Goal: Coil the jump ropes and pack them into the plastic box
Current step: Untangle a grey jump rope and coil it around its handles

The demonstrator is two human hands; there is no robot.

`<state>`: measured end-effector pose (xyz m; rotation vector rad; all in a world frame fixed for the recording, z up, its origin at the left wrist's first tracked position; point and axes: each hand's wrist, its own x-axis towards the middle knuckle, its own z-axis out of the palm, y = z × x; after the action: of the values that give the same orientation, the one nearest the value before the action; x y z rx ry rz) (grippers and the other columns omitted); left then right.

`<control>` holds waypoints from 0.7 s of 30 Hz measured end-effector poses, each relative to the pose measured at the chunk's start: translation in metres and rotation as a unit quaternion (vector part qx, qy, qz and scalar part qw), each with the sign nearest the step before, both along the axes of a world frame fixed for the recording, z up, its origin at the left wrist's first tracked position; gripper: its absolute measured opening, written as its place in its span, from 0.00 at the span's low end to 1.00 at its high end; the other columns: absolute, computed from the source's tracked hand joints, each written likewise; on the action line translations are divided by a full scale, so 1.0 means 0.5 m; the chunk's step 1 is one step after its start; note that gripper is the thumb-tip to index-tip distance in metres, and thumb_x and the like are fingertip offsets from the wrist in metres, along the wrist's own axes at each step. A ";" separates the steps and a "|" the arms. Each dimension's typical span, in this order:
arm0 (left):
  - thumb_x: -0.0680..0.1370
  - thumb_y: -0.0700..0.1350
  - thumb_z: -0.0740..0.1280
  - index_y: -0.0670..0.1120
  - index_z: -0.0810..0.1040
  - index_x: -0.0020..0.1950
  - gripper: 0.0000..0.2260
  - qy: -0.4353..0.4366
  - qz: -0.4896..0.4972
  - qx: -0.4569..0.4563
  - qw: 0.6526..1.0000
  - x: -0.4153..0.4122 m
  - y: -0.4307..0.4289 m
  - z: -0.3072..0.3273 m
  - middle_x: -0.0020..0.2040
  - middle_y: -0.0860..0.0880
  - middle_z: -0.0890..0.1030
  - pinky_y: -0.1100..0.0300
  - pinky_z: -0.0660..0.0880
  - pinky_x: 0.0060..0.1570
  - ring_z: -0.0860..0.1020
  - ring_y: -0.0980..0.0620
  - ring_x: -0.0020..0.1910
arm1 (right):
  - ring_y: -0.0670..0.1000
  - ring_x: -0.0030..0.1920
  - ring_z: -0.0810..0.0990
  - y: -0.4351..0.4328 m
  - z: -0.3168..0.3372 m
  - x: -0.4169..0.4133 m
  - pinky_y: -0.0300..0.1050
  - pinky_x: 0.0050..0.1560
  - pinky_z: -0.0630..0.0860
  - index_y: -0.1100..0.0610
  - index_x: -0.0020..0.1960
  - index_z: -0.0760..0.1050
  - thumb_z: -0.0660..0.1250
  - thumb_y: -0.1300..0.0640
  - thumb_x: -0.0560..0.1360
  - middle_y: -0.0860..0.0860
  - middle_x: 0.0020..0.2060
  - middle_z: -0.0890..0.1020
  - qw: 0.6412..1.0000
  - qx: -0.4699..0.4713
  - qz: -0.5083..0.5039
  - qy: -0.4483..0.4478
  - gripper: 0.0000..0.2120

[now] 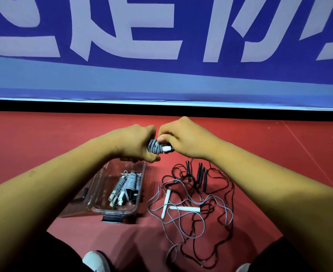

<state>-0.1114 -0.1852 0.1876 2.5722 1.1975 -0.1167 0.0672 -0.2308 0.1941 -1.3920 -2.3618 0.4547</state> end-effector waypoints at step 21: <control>0.77 0.51 0.68 0.47 0.74 0.58 0.13 -0.539 0.061 -0.228 0.808 -0.016 -0.039 0.021 0.33 0.39 0.64 0.51 0.55 0.28 0.59 0.44 0.29 | 0.44 0.21 0.55 0.039 0.012 -0.008 0.34 0.24 0.54 0.53 0.38 0.59 0.60 0.58 0.82 0.49 0.24 0.61 0.837 -0.285 -0.117 0.451 0.16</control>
<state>-0.1192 -0.2047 0.1980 1.6228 0.7118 0.8617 0.0631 -0.2114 0.1999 -1.2345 -1.2989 1.4483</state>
